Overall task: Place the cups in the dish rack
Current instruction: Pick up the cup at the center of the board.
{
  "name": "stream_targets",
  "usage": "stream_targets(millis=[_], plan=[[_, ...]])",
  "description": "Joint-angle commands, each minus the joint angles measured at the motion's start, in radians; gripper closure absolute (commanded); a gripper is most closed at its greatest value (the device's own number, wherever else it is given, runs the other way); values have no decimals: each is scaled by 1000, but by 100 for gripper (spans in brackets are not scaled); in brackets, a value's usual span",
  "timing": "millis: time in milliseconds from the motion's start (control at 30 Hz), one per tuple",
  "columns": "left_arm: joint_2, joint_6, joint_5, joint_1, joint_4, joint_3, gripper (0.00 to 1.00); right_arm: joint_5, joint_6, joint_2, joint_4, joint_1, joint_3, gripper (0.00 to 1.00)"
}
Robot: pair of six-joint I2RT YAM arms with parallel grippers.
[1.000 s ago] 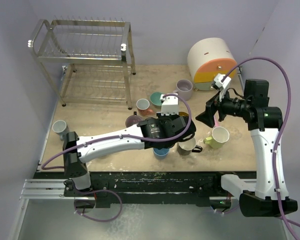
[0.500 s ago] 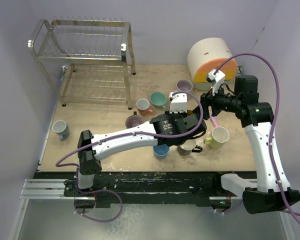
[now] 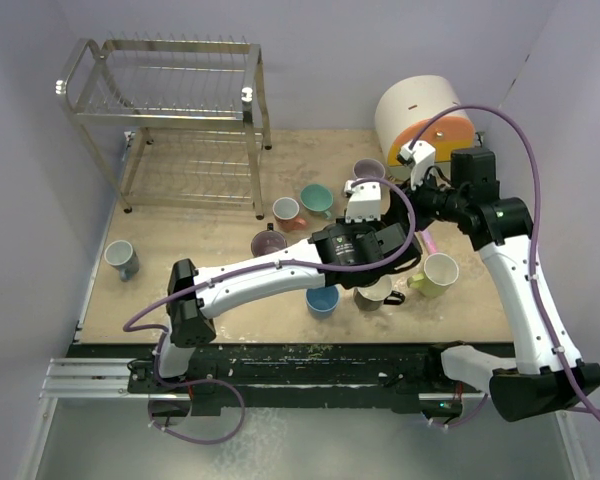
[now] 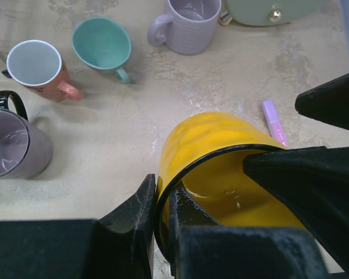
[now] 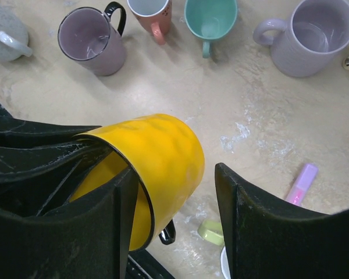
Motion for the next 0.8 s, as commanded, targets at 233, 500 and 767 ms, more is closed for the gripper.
stream_targets(millis=[233, 500, 767], plan=[[-28, 49, -56, 1, 133, 85, 100, 156, -35, -22, 51, 15, -44, 53], [-22, 90, -33, 1, 184, 87, 96, 215, -48, -13, 51, 37, -8, 100], [-128, 124, 50, 2, 302, -41, 52, 86, -7, -10, 55, 28, 6, 100]])
